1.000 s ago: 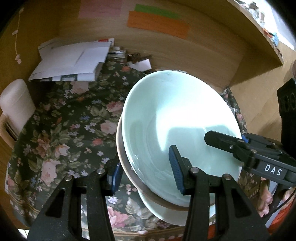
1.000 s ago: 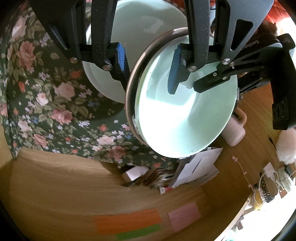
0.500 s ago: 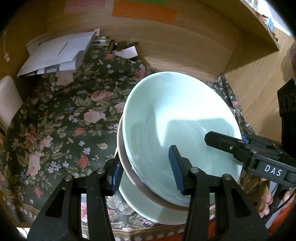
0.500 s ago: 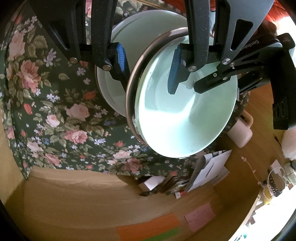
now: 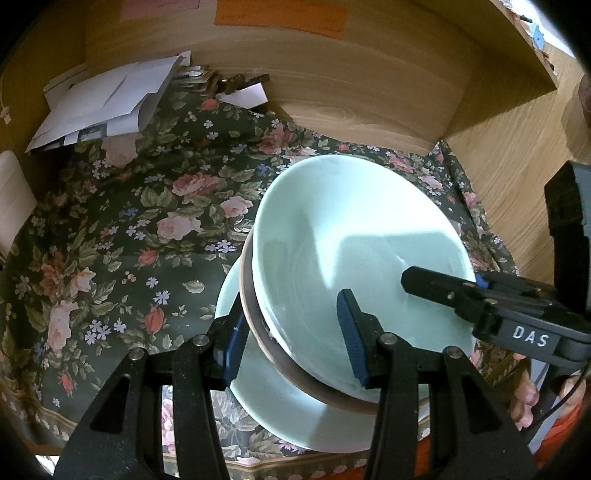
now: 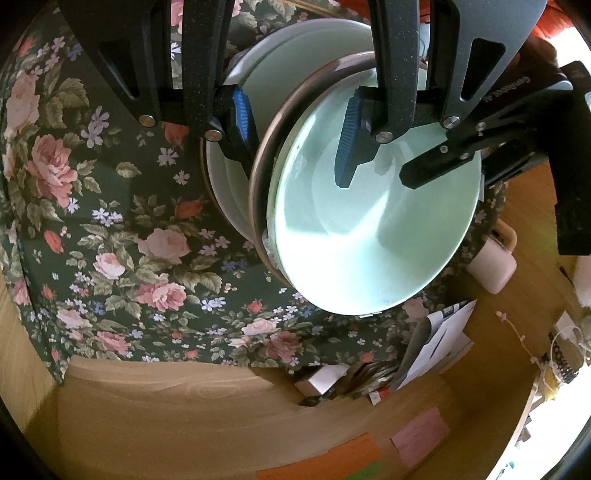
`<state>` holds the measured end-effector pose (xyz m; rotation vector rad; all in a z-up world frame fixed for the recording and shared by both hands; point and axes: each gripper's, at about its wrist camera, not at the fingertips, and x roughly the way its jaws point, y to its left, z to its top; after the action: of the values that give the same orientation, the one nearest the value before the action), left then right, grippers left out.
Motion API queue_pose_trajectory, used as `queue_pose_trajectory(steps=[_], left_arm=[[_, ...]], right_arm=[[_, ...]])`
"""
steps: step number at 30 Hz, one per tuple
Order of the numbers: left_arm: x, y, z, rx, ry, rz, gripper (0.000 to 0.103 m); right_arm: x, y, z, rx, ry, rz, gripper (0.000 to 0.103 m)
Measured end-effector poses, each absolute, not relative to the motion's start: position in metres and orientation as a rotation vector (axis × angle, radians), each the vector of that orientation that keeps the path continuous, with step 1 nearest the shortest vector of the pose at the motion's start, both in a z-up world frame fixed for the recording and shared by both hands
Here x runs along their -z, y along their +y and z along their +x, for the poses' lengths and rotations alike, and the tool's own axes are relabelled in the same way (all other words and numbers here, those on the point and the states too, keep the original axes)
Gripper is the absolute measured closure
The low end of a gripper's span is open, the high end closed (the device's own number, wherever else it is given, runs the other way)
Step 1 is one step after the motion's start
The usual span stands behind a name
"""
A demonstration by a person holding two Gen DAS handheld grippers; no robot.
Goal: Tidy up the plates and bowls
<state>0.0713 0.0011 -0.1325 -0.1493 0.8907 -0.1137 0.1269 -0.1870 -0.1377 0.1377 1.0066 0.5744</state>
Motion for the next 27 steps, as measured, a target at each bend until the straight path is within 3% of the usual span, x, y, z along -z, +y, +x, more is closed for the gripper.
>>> queue_pose_trajectory(steps=[13,20,23,27], left_arm=[[0.114,0.0,0.06,0.092,0.809,-0.101,0.05],[0.068,0.003,0.031,0.062,0.63,-0.086,0.046],[0.048,0.001,0.015,0.057,0.541,-0.079,0.043],[0.028,-0.003,-0.007,0.044,0.429,-0.061,0.037]], right_arm=[[0.115,-0.204,0.112,-0.548,0.882,0.125,0.056],[0.061,-0.212,0.081,-0.561,0.675,0.095,0.054],[0.038,-0.213,0.061,-0.572,0.563,0.091,0.046],[0.021,-0.212,0.042,-0.583,0.465,0.09,0.042]])
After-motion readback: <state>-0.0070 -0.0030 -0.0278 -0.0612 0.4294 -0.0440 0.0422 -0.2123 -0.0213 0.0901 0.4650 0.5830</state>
